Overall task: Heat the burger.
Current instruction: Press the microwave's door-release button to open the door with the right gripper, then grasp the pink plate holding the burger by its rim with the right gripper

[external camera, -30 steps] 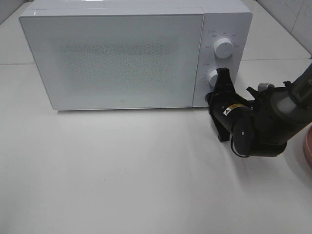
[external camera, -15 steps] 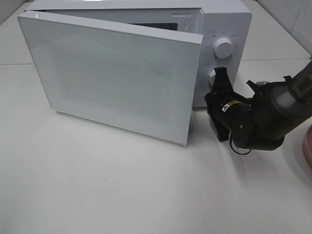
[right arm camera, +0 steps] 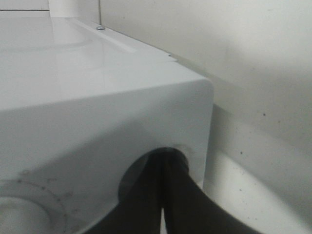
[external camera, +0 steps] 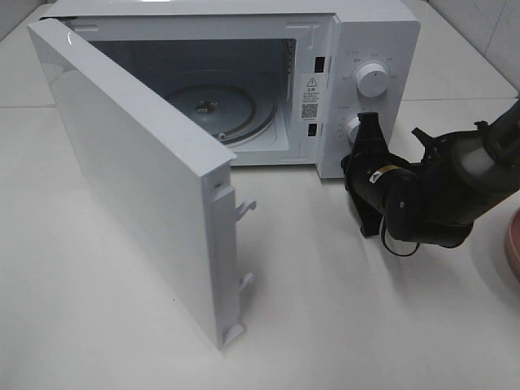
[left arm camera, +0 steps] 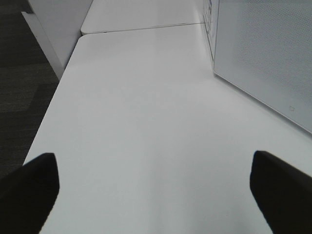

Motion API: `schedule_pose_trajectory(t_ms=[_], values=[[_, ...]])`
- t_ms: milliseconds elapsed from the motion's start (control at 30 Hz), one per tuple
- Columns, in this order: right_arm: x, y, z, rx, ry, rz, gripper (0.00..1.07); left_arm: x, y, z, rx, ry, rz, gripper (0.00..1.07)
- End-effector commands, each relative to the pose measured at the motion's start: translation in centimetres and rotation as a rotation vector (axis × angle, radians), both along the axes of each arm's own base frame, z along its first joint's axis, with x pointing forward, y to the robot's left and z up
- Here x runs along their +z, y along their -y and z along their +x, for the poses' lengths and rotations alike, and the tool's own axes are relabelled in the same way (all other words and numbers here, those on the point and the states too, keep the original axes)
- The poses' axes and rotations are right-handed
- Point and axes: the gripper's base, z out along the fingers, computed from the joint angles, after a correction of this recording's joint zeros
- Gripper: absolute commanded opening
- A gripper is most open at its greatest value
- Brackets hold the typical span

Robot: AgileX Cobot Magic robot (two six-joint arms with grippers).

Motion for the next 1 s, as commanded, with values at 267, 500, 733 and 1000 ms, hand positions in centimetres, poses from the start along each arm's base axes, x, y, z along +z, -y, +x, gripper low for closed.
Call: schedule_pose_trajectory(t_ms=[267, 500, 733, 1000], values=[[2.1, 1.2, 0.8, -0.031, 0.142, 0.0, 0.0, 0.0, 0.0, -0.3, -0.003, 0.024, -0.001, 1.0], [1.3, 0.8, -0.7, -0.031, 0.094, 0.034, 0.0, 0.0, 0.0, -0.3, -0.003, 0.024, -0.001, 1.0], [0.9, 0.2, -1.6, -0.004, 0.066, 0.028, 0.0, 0.0, 0.0, -0.3, -0.003, 0.024, -0.001, 1.0], [0.8, -0.4, -3.3, 0.022, 0.044, 0.024, 0.0, 0.0, 0.0, -0.3, -0.003, 0.024, -0.001, 1.0]])
